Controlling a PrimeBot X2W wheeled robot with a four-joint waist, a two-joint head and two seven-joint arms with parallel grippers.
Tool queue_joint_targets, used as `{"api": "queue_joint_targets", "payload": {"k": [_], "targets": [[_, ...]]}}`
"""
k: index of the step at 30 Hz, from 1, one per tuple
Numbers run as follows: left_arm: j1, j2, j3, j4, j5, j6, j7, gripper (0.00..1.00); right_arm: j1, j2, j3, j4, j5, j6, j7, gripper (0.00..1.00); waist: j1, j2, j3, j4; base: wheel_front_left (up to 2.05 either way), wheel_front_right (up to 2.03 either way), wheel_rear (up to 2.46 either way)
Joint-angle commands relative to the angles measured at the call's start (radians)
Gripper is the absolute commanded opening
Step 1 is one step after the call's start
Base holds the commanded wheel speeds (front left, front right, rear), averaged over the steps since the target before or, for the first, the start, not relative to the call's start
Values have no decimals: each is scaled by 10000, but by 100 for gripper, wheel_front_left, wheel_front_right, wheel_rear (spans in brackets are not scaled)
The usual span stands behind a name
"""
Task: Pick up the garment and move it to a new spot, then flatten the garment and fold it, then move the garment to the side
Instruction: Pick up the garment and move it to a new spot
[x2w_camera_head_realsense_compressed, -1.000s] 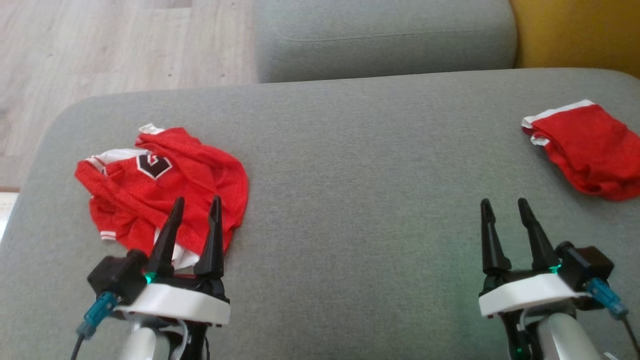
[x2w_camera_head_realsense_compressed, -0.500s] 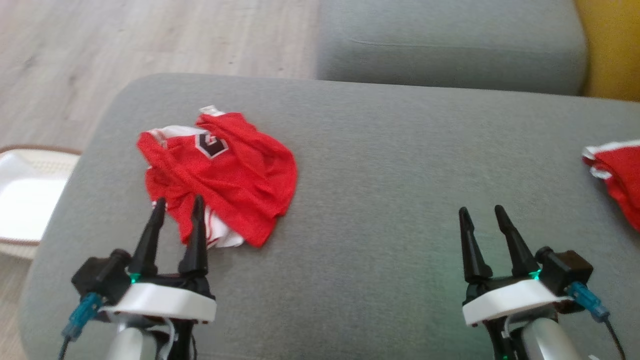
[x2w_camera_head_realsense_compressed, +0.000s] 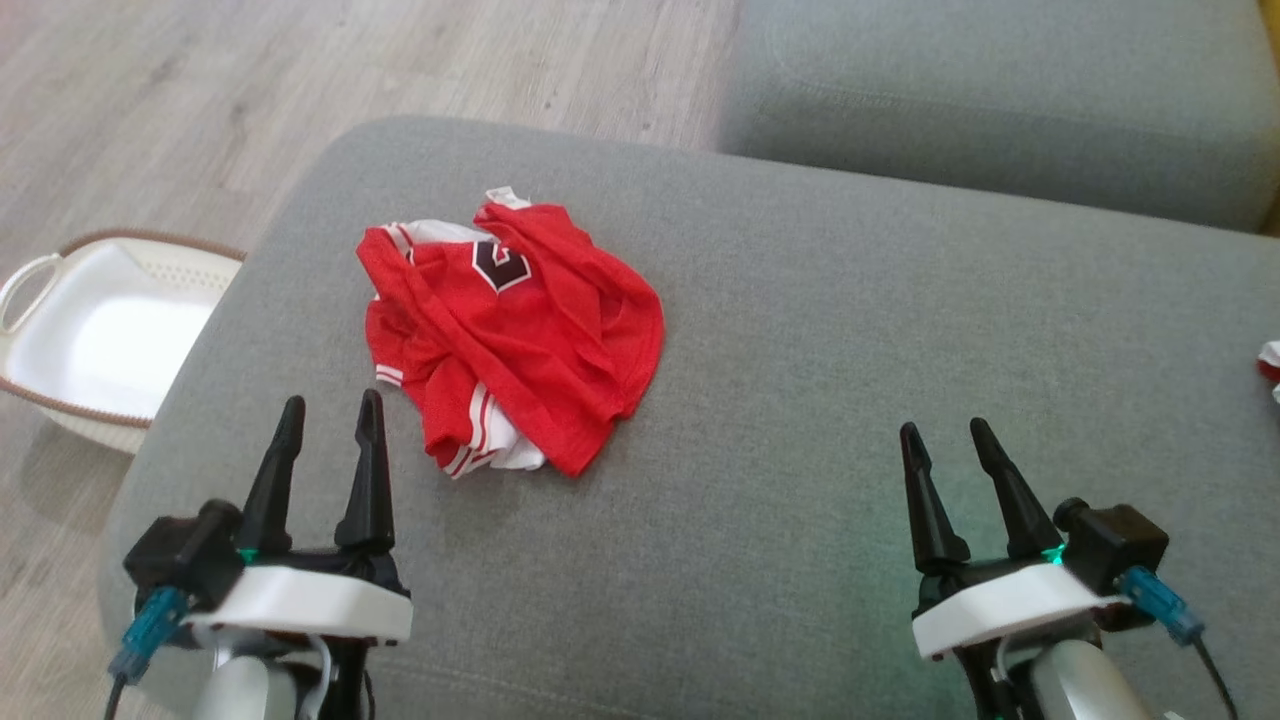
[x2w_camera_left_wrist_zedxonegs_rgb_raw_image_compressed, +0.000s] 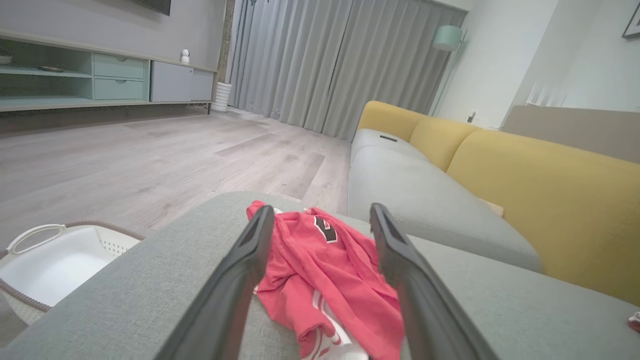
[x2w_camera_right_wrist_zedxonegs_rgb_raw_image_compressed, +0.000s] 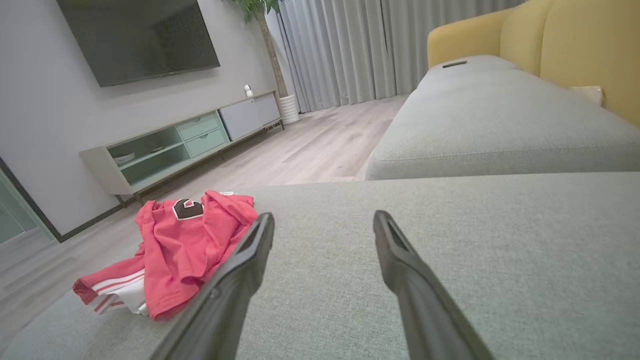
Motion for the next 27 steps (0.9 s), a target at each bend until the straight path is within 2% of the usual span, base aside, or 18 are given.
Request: {"api": "queue_joint_targets", "payload": {"k": [1,5,7,11,17,18,20,27], "targets": [[-446,54,403,-218,158,-36,-51,100,-405,-24,221,-322,-3,-9,-118,100,0,-1,172,10,0,0,0],[-980,84,776,383,582,-32,-51,100,-619,-24,194,-369,-96,-9,-118,100,0,-1,683,-111,0,0,0],[-1454,274,925,906,779,-90,-51,100,-788,-24,189,-424,-227,-9,-118,100,0,-1,1058,-220,0,0,0],[-2848,961,840,2400,1017,-262,78,100,-1143,-24,13,-542,-512,-9,-106,100,0,-1,1824,-436,0,0,0],[-5283,2120,331,4733,906,-463,1534,100,-1613,-24,-202,-844,-879,-9,25,100,0,-1,2883,-863,0,0,0],[-5283,2120,331,4733,906,-463,1534,100,-1613,-24,-202,-844,-879,-9,25,100,0,-1,2883,-863,0,0,0],[-6307,2544,149,5805,575,-497,2170,100,-1834,-24,-234,-1012,-986,-9,104,100,0,-1,3311,-1116,0,0,0],[-7897,3185,-502,7717,-549,-509,3079,100,-2159,-24,-259,-1365,-1183,-9,242,100,0,-1,4007,-1620,0,0,0]]}}
